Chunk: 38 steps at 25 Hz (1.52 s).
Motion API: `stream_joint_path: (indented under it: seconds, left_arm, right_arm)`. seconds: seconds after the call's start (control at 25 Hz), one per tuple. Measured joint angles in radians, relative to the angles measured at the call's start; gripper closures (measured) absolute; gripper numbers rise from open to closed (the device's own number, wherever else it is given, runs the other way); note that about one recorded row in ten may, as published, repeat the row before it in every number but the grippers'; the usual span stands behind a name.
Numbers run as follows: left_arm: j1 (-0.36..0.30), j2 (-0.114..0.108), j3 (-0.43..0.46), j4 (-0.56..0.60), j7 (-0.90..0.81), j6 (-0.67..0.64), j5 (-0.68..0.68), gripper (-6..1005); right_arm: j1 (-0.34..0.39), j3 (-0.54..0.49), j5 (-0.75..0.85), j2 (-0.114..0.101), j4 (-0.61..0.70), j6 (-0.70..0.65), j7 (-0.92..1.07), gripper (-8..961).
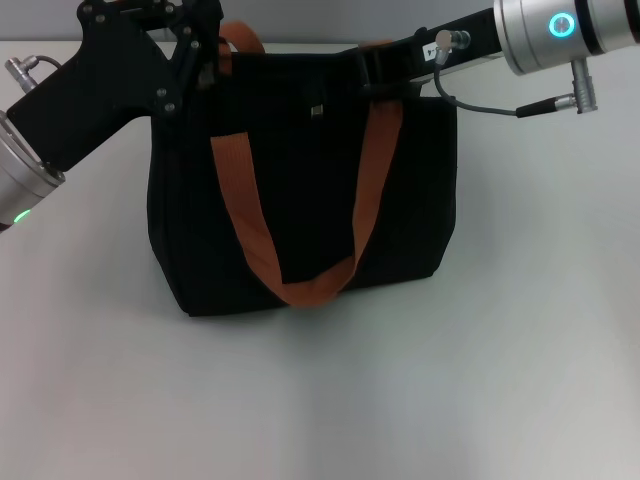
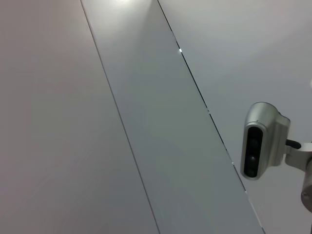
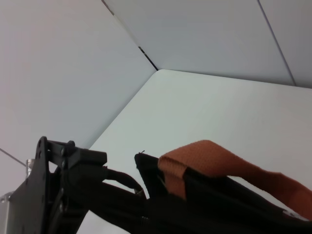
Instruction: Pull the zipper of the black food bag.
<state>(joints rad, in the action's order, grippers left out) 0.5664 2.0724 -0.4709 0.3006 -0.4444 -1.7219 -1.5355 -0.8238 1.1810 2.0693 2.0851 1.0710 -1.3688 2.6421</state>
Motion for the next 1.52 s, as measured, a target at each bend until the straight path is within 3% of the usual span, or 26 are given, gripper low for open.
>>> stream_joint_path:
  seconds: [0.4, 0.6, 1.2, 1.52]
  left_arm:
    - [0.003, 0.000, -0.002, 0.000, 0.000, -0.004, -0.002, 906]
    - [0.003, 0.000, -0.002, -0.001, 0.000, -0.004, -0.003, 905]
    - [-0.001, 0.000, -0.002, -0.002, 0.000, -0.003, -0.001, 903]
    - [-0.004, 0.000, -0.002, -0.001, 0.000, -0.003, -0.001, 902]
  right_arm:
    - [-0.003, 0.040, 0.005, -0.002, -0.002, 0.042, 0.001, 805]
    - [-0.003, 0.052, 0.019, -0.002, 0.008, 0.047, 0.000, 958]
    - [0.040, 0.078, 0.148, 0.005, 0.165, 0.054, 0.097, 940]
    - [0.079, 0.064, 0.036, 0.000, 0.175, 0.045, 0.059, 925]
